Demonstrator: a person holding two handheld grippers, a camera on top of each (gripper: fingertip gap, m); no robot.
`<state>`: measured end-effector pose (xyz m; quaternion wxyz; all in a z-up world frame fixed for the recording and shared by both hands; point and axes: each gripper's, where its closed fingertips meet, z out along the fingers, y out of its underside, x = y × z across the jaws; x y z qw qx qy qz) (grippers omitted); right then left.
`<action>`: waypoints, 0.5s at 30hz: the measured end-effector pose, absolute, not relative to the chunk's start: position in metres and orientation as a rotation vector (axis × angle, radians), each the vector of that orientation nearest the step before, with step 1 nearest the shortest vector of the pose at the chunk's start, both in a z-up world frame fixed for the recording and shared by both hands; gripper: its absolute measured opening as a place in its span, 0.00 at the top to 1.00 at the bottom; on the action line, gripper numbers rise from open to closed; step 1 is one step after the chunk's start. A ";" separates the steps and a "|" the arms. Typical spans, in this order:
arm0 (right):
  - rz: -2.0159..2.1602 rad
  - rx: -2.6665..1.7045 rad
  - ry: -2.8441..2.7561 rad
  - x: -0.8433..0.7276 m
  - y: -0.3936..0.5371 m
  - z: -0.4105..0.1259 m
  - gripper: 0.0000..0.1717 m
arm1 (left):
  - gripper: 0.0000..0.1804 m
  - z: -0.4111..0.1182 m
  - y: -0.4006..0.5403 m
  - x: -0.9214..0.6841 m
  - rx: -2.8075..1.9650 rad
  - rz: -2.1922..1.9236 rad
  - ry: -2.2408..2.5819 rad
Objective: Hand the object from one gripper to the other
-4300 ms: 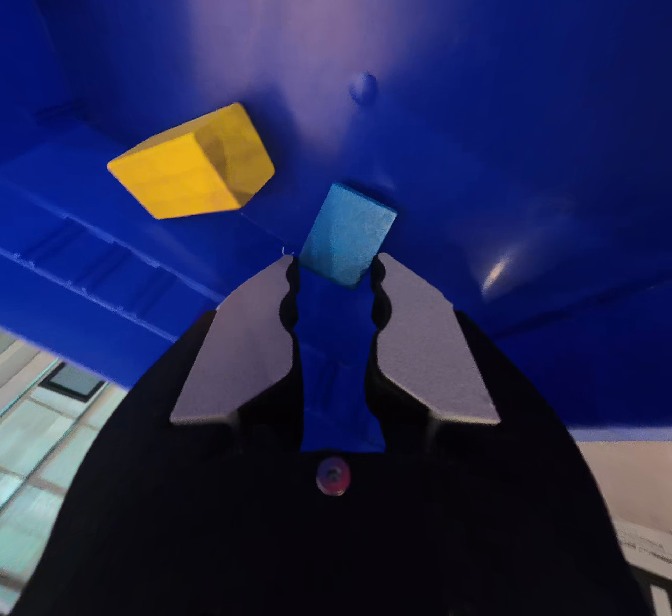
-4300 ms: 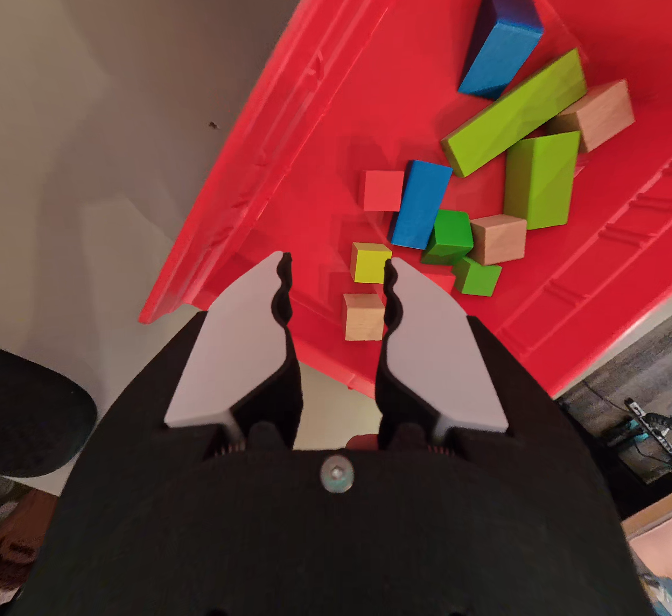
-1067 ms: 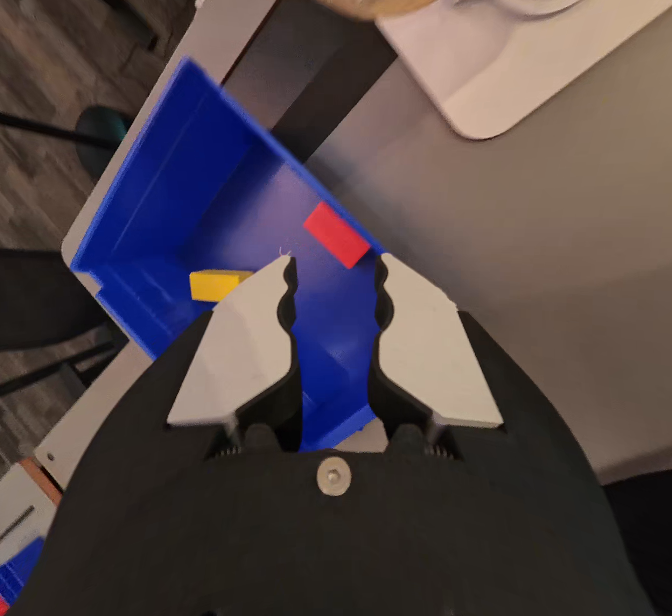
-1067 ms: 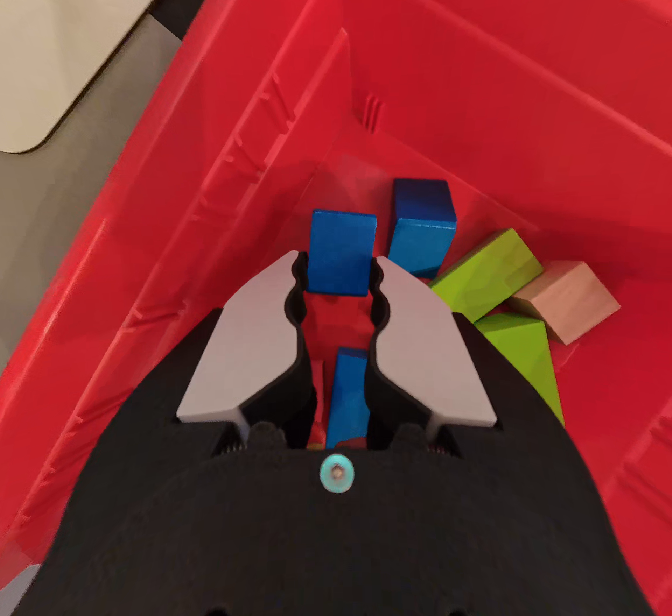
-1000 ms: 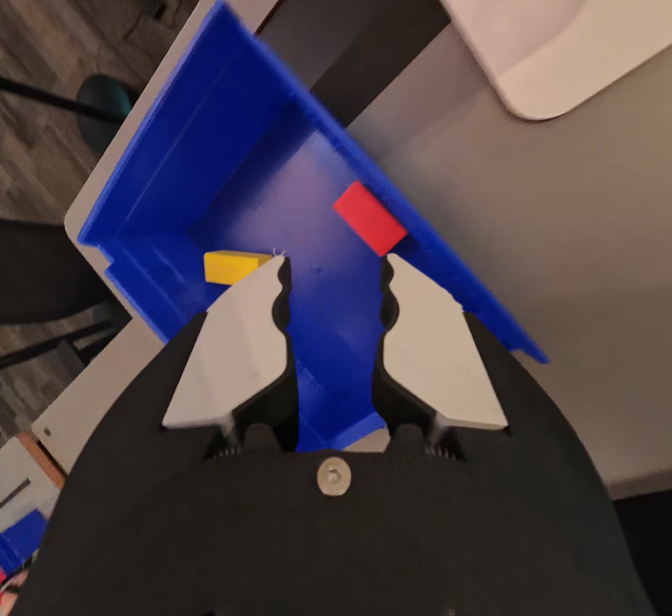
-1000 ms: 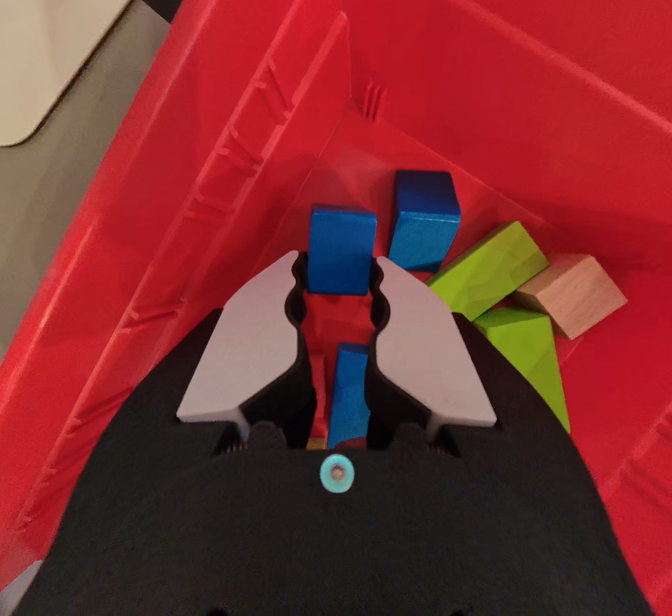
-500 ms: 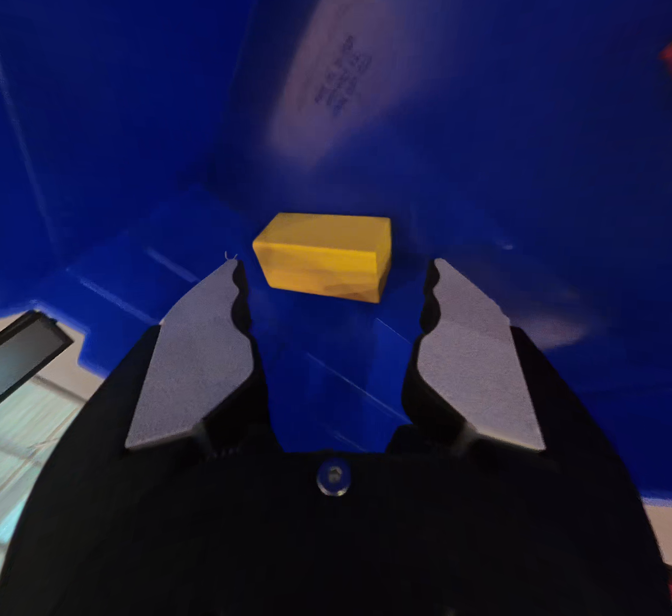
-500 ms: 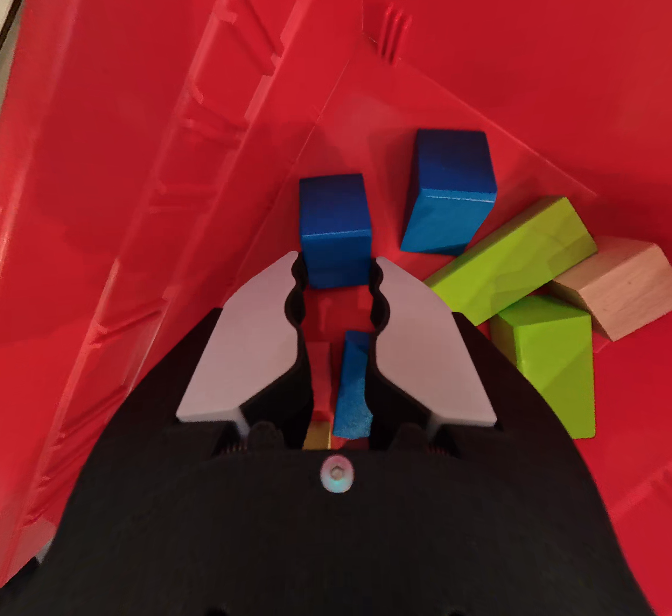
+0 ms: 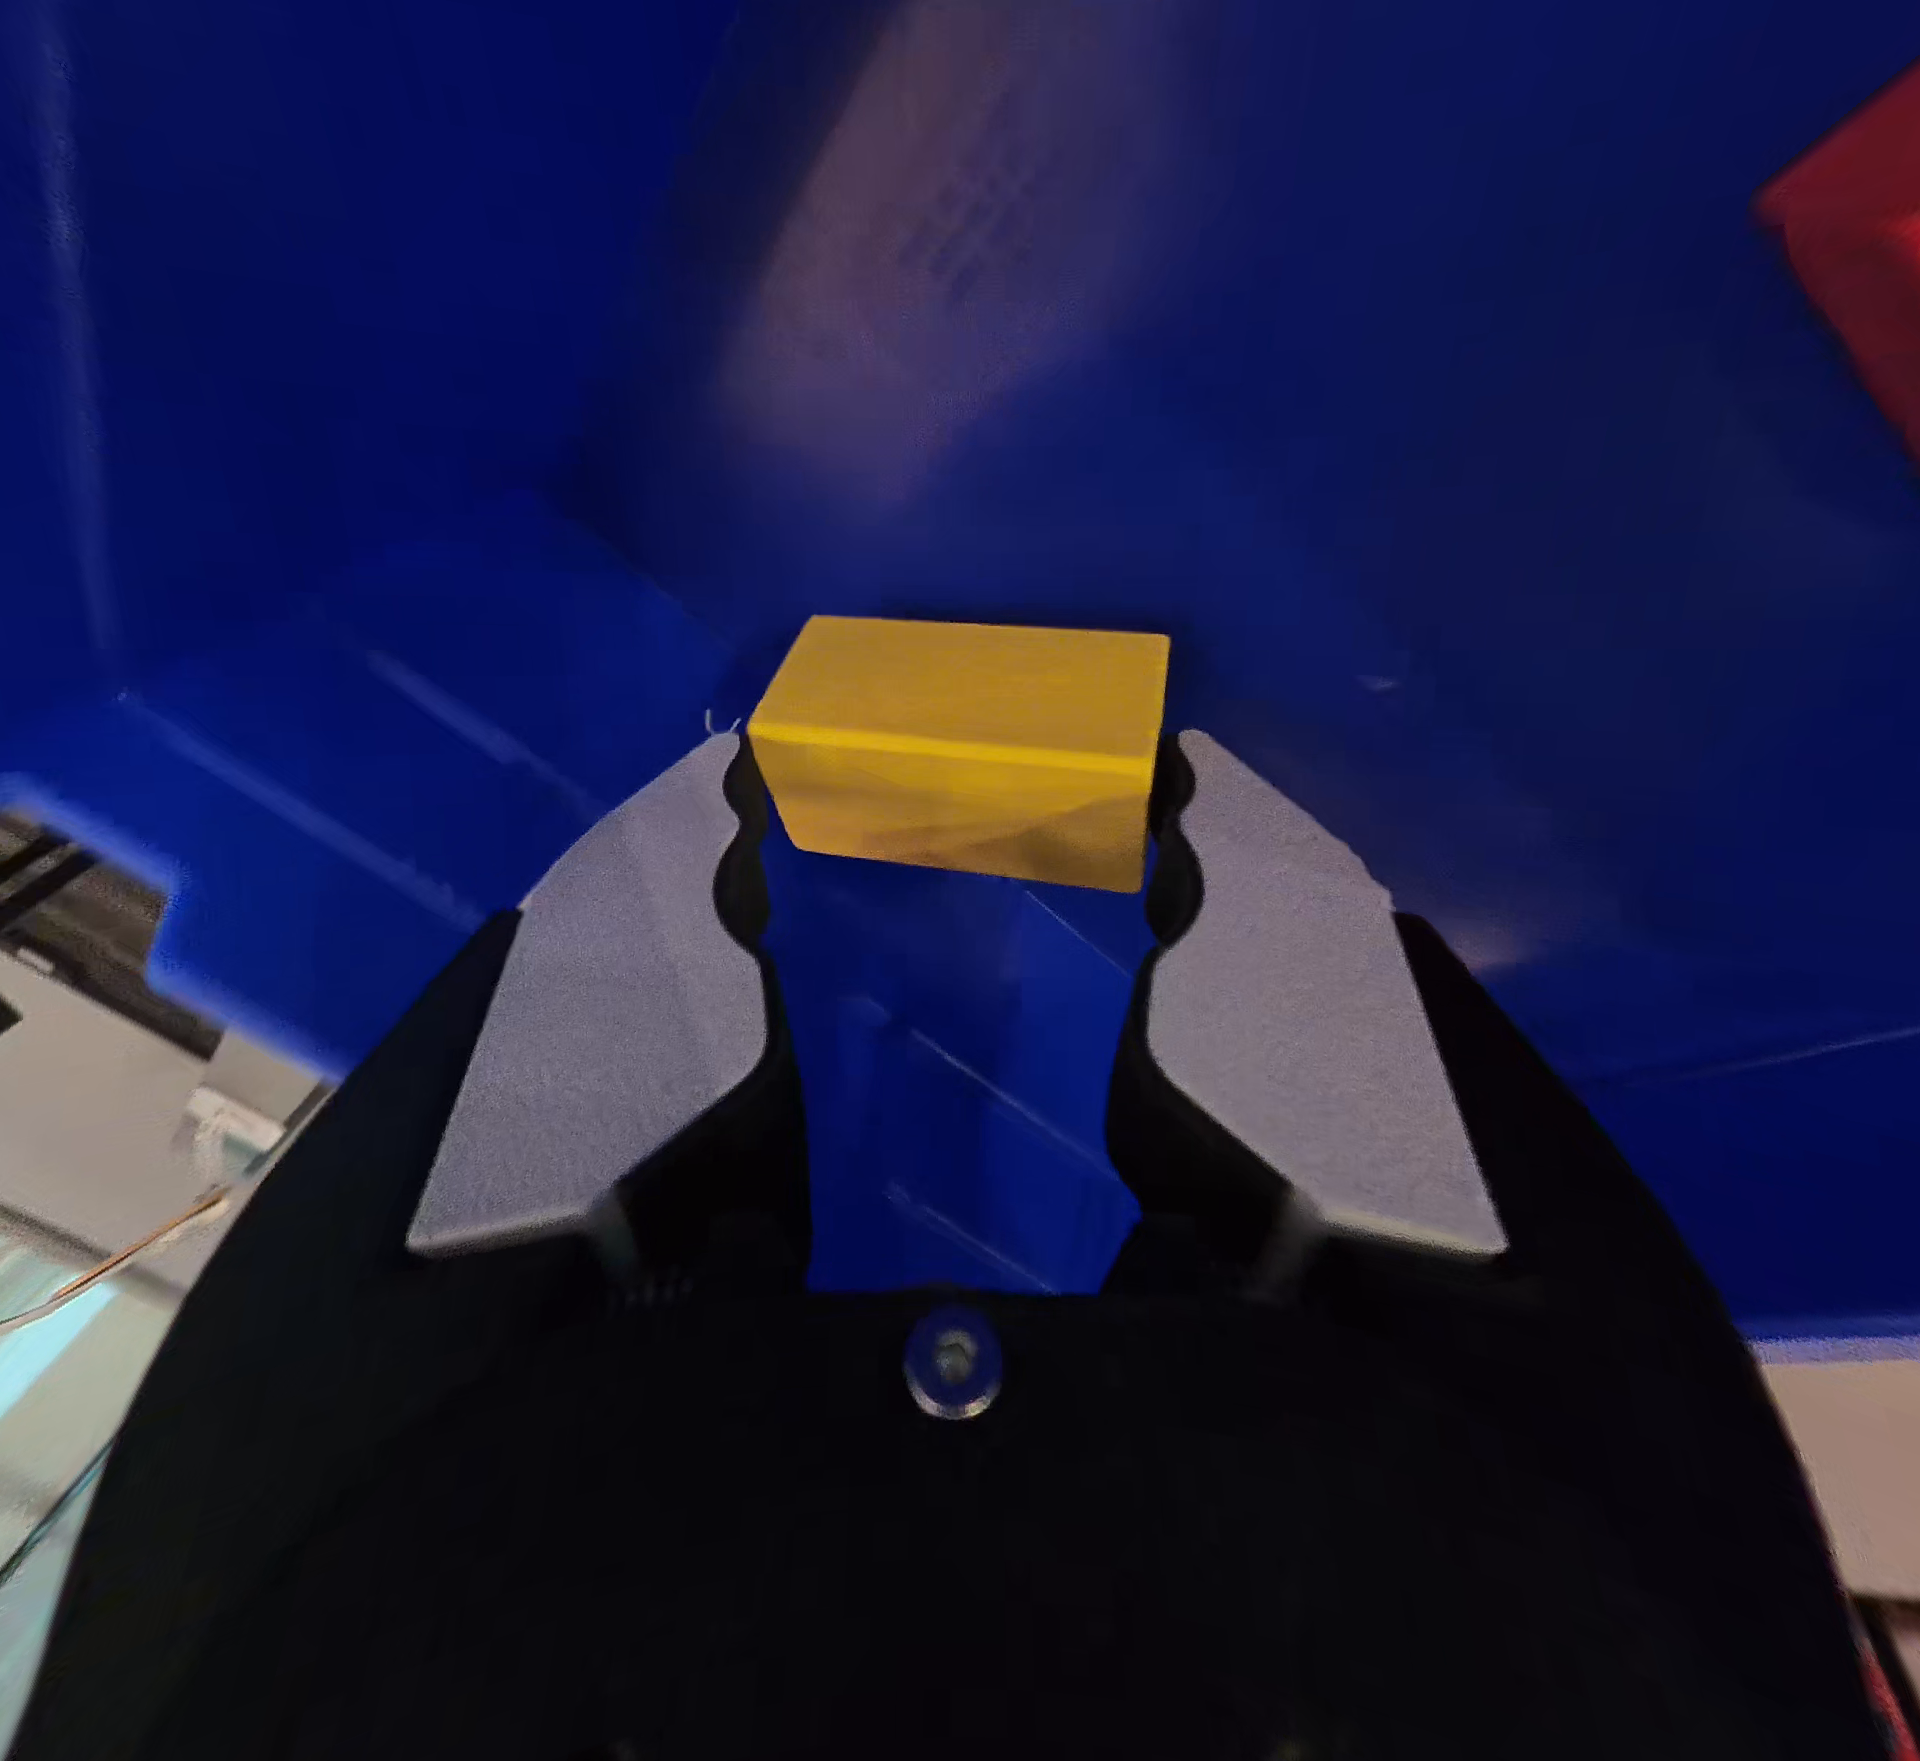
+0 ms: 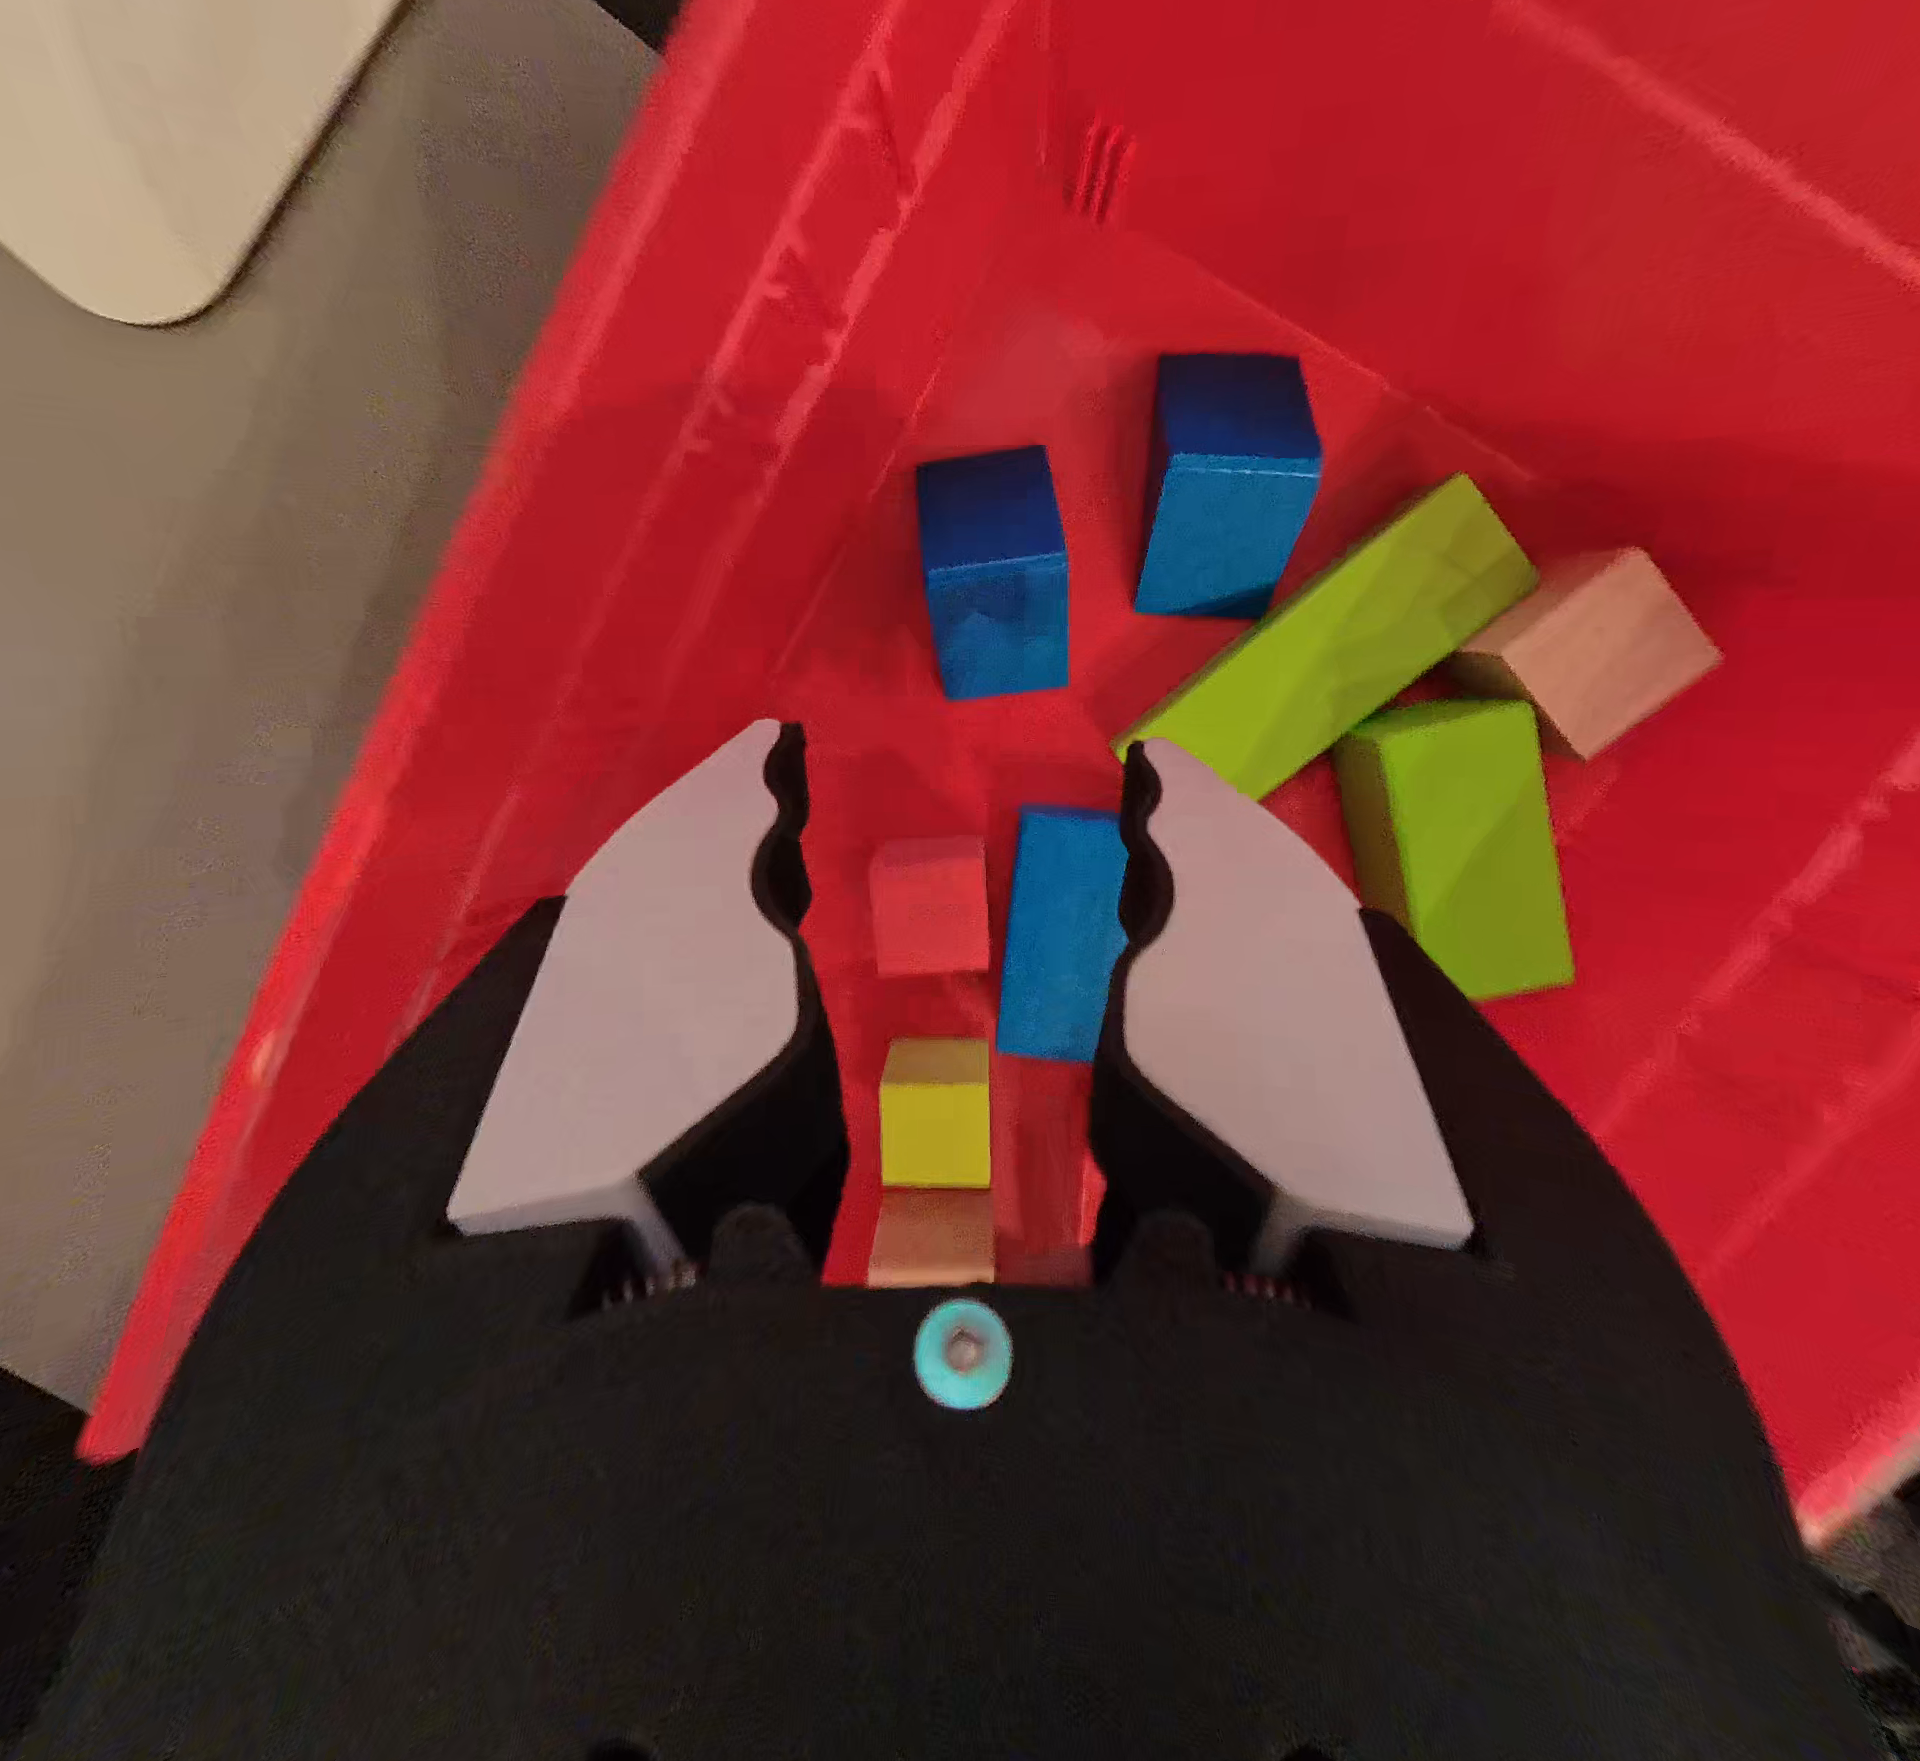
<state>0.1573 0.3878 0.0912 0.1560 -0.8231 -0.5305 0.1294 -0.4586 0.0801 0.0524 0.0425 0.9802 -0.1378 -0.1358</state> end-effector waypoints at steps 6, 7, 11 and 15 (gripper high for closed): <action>0.371 -2.061 -1.394 0.153 0.349 0.193 0.68 | 0.60 0.124 0.090 -0.387 3.418 -0.501 -0.581; 0.472 -1.981 -1.405 0.135 0.330 0.212 0.68 | 0.60 0.143 0.095 -0.363 3.509 -0.510 -0.691; 0.949 -1.752 -1.572 0.049 0.233 0.247 0.66 | 0.61 0.208 0.113 -0.257 3.684 -0.577 -1.182; 1.635 -1.622 -1.617 -0.026 0.146 0.261 0.65 | 0.60 0.258 0.127 -0.158 3.684 -0.718 -1.676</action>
